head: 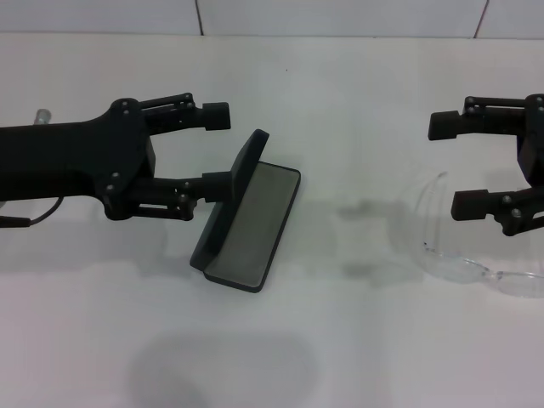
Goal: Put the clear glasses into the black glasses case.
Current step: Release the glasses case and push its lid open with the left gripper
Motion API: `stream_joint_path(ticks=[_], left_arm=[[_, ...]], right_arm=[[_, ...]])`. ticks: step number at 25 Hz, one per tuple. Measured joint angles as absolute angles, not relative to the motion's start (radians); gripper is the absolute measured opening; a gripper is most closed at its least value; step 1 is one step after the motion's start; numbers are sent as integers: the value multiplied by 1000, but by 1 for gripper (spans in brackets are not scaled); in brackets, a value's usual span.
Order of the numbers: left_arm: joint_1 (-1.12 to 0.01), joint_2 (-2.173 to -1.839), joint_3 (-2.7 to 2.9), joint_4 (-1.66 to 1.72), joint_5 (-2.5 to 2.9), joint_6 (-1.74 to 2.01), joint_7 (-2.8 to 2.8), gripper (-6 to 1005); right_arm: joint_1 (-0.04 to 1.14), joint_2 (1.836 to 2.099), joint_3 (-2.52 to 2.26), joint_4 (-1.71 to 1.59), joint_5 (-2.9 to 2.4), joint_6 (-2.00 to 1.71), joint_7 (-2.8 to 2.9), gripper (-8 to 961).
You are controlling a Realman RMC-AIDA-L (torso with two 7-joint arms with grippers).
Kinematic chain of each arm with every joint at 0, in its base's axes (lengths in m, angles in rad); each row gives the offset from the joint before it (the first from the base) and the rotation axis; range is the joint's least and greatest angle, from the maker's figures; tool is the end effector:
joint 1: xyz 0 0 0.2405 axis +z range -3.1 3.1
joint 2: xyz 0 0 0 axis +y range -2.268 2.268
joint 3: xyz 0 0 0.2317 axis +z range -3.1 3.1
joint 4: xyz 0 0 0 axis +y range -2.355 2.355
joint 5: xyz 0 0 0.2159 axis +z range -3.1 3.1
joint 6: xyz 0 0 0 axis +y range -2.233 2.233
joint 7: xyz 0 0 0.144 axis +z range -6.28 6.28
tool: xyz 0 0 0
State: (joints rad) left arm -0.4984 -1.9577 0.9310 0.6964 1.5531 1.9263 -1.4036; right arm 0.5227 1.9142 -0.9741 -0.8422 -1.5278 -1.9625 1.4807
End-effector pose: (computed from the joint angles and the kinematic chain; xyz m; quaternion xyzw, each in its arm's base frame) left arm -0.1962 0.2973 0.0652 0.9196 0.0913 0.3821 0.0042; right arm 0.1727 0.3040 0.0898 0.9375 -0.0361 -0.3452 0.0249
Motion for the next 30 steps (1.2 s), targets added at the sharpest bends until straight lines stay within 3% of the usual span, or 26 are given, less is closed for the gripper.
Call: stream_joint_path(ticks=[19,22,30], left_arm=[[-497,-1964,912,705,1547,1912,-1454,865],[-494,-1980,865,766,1550,1852,-1572,864],[-484,-2071,867,1159,1804,1584,-2096,837]], right_arm=[[512,1919,-946,-839,-1527,-1902,1459,873],[492,1921,-870,-829,-1529,-1851,1441,873],[428,1923,-692,-818,-1526,-1765,1414,873]])
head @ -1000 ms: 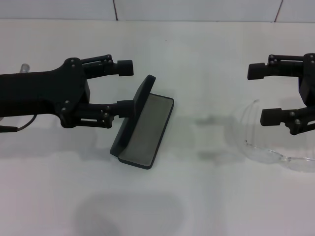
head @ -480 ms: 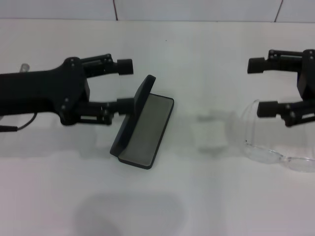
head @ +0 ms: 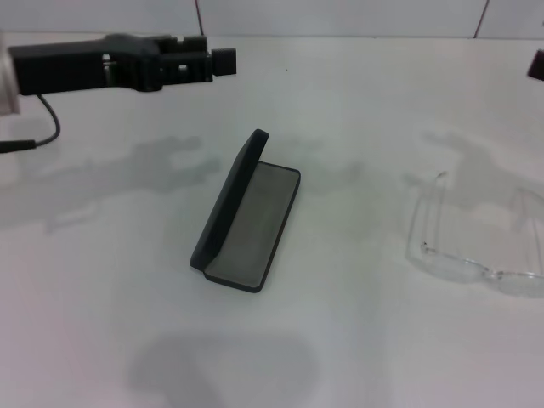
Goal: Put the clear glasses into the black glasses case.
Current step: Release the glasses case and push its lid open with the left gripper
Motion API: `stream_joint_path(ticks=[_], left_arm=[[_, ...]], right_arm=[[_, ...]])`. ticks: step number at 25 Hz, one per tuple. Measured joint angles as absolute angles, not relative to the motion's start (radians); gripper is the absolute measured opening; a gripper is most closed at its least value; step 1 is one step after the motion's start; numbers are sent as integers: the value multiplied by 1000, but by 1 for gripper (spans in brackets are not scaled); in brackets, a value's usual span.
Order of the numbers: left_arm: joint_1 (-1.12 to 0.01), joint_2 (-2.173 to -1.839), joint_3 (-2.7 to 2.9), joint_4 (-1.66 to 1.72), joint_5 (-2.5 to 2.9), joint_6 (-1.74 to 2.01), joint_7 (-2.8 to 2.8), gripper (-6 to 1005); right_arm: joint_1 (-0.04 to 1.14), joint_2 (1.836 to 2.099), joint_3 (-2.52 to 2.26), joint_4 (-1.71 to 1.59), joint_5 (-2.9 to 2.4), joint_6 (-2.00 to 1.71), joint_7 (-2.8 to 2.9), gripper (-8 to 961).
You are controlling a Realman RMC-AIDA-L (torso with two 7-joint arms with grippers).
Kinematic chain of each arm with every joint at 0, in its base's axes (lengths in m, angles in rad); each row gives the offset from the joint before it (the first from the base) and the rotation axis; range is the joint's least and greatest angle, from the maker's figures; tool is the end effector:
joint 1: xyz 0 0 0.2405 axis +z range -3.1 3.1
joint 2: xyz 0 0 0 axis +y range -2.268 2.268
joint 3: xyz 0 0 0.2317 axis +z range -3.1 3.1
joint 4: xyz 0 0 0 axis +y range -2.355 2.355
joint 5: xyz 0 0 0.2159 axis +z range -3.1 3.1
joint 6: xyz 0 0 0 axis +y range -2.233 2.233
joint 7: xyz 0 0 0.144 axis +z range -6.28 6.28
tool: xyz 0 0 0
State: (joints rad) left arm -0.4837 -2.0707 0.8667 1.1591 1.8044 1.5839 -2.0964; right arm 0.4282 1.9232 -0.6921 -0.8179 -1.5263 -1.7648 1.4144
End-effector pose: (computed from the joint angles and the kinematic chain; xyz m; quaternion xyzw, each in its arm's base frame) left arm -0.1682 0.3482 0.0839 -0.8965 -0.3177 -0.2859 0.1167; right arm 0.2270 0.3224 0.1355 -0.8913 0.1043 0.3876 0.2108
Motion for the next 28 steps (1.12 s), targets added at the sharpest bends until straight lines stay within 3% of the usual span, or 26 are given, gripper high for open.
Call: stream_joint_path(ticks=[5,12,28], left_arm=[[-516,-2087,1034,1357,2144,1529,-2489,723],[-519,-2088,1354,1552,2436,1476,-2828,727],[-557,-2092,1531,1508,2536,1422,-2963,725]], right_arm=[[410,1924,-644,-791,-1517,-1770,1379,873],[397,1917,-621,-757,-1515,-1772,1325,874],[380,1912,-610,-735,-1516,-1775,1275,874]])
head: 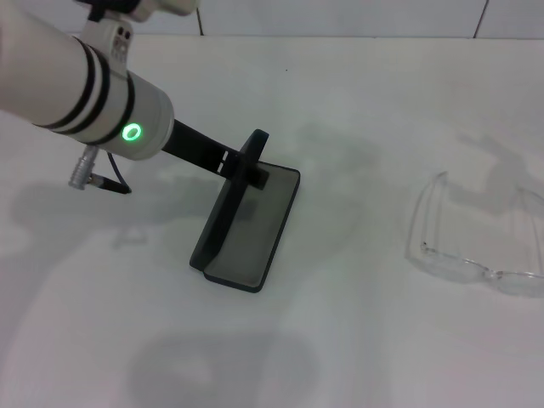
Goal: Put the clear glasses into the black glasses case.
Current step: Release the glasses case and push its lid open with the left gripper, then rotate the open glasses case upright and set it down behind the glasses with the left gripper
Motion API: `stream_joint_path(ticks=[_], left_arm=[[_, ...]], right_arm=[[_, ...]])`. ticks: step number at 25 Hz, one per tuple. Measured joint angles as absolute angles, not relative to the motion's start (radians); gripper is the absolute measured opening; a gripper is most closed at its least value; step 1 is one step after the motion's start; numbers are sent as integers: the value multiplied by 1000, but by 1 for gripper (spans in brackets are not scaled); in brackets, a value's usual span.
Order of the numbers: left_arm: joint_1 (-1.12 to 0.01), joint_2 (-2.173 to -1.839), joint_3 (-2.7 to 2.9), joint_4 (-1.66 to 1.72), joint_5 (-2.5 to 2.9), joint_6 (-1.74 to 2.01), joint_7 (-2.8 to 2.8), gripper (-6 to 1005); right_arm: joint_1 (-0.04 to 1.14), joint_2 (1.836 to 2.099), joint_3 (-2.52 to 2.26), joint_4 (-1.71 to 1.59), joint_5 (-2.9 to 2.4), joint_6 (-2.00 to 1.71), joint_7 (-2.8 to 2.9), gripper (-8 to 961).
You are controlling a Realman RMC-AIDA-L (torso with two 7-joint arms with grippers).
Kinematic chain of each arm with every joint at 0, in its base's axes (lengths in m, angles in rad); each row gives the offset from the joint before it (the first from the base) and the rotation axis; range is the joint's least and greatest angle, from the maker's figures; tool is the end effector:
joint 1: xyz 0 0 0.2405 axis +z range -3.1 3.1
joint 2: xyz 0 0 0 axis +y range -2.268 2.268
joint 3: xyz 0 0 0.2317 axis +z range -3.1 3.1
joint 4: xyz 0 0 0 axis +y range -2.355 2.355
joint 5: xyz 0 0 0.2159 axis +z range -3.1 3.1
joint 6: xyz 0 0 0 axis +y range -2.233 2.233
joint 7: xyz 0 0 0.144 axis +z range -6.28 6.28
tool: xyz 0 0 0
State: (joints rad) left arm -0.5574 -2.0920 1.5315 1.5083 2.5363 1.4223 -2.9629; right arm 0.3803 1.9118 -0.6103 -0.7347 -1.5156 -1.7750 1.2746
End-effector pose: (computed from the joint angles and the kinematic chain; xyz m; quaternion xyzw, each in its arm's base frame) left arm -0.1141 0.3450 -0.0028 -0.8811 -0.4125 0.0701 0.2203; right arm 0.2570 0.3078 0.1435 -0.8722 0.0953 0.3958 0.2711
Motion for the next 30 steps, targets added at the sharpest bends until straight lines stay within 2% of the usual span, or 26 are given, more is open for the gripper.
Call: stream_joint_path(ticks=[20,25,30], left_arm=[[-573,-2091,1581,1406,2568,1361,-2949,622],[-571,-2089,1593,1407,2599,1377,-2927,413],[-570,-2088,1594,1419,2597,1394,-2898,299]], right_arm=[[368,1914,-609,-733,-1514,-1786,1275,874],[365,1916,-588,-733,-1514,-1806,1275,874],[358,1919,-566,-727,-1514,-1824,1275,874]])
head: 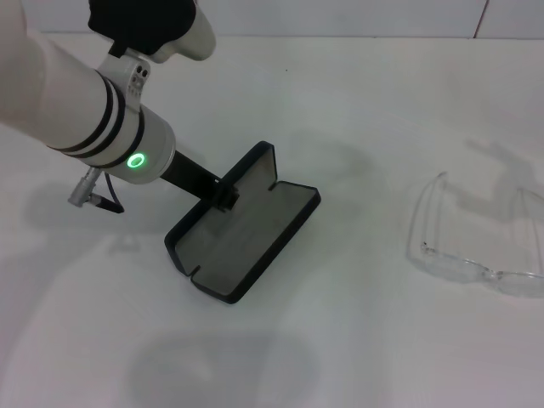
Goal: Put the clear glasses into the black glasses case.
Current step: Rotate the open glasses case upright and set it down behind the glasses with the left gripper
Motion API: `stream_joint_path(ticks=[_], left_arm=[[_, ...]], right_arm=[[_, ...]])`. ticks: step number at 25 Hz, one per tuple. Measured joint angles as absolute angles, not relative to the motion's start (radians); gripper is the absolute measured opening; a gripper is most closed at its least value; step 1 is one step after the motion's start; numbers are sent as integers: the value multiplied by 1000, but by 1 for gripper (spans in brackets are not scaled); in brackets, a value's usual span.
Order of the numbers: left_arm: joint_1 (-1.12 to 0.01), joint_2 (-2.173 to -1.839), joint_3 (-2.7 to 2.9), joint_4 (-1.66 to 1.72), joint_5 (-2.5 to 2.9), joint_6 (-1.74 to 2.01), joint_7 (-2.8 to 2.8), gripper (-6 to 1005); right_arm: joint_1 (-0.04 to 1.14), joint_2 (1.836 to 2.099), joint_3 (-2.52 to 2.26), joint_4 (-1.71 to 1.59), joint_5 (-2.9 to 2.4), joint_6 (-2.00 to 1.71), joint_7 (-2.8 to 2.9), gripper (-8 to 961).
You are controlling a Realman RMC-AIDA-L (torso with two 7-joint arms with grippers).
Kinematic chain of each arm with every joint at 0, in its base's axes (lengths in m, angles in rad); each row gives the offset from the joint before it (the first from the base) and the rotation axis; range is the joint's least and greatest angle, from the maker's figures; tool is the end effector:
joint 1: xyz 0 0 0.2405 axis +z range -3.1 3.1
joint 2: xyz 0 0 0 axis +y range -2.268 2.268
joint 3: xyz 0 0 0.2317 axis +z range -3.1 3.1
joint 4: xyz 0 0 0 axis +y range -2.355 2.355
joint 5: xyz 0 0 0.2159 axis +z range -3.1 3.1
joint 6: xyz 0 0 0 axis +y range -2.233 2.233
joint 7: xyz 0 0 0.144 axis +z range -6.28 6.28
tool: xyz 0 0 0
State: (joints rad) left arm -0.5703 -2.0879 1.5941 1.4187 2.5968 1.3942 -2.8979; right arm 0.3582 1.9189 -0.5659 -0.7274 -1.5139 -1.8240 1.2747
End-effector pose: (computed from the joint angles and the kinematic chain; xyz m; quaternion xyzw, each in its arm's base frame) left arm -0.1334 0.3449 -0.0197 -0.8891 -0.3793 0.1290 0.2212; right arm 0.2628 0.2957 0.1469 -0.8634 0.0984 0.4126 0.2731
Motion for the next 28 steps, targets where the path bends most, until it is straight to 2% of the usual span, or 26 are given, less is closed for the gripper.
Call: stream_joint_path(ticks=[6,14,22,28], left_arm=[[-547,-2089,1632,1512,2590,1397,-2830,204],[-466,-2091,1760,1677,2600,1353,-2492,204],[-396,-2092,1850,1680,2617,1161,-2085,203],[-442,-2090,1865,1625,2575,1134,-1929,203]], right_arm=[[354,1920,-559,-724,-1514,-1835,1275,873],[351,1921,-520,-698,-1514,-1859,1273,873],[332,1919,-471,-671,-1514,-1897,1265,873],[311,1923,-451,-661,-1506,-1904,1264,873]])
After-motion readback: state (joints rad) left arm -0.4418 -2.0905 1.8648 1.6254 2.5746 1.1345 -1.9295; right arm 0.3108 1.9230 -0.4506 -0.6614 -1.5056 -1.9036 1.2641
